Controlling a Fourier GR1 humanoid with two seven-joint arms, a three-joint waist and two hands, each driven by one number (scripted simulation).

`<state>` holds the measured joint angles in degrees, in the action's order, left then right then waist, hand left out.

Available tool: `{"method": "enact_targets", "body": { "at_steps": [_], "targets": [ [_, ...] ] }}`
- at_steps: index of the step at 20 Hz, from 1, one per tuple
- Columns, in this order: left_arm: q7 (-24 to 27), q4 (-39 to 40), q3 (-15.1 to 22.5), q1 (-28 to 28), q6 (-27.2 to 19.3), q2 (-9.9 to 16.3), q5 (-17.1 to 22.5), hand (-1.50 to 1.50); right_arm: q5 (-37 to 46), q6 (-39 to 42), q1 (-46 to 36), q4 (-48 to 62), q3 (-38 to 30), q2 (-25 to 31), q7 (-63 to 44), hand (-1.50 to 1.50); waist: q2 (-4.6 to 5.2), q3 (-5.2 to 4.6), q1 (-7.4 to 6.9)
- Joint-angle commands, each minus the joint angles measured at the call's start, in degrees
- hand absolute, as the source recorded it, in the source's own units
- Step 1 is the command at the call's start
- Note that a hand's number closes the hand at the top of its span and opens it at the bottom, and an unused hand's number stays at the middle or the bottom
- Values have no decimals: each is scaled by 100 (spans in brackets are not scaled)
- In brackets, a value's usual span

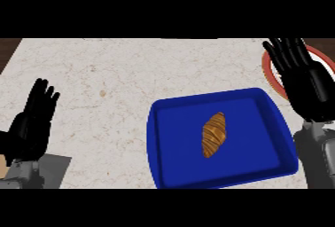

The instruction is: Pick the croissant from the tray and place it in the plate

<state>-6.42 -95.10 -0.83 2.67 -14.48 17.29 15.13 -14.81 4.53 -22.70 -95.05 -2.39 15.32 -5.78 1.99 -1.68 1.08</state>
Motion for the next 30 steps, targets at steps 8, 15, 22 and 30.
{"method": "enact_targets", "body": {
  "at_steps": [8, 15, 22, 30],
  "targets": [
    [-125, 323, 573, -566, 306, 162, -680, 0, 2391, -77, 405, -33, 630, 1478, -215, 150, -161, -8, 91],
    [-521, -23, 682, -948, 267, 49, -778, 0, 1764, -1872, 1645, 70, 440, -718, 801, -150, -89, 257, 129],
    [-993, -353, 939, -972, 0, 64, -927, 0, 2465, -1037, 2190, 416, 1369, -206, 1929, -150, -86, 169, 33],
    [-1196, -602, 1041, -1079, -142, 287, -1012, 0, 4068, -1159, 1833, 622, 1586, 812, 1072, -150, -109, 123, -33]
  ]
}}
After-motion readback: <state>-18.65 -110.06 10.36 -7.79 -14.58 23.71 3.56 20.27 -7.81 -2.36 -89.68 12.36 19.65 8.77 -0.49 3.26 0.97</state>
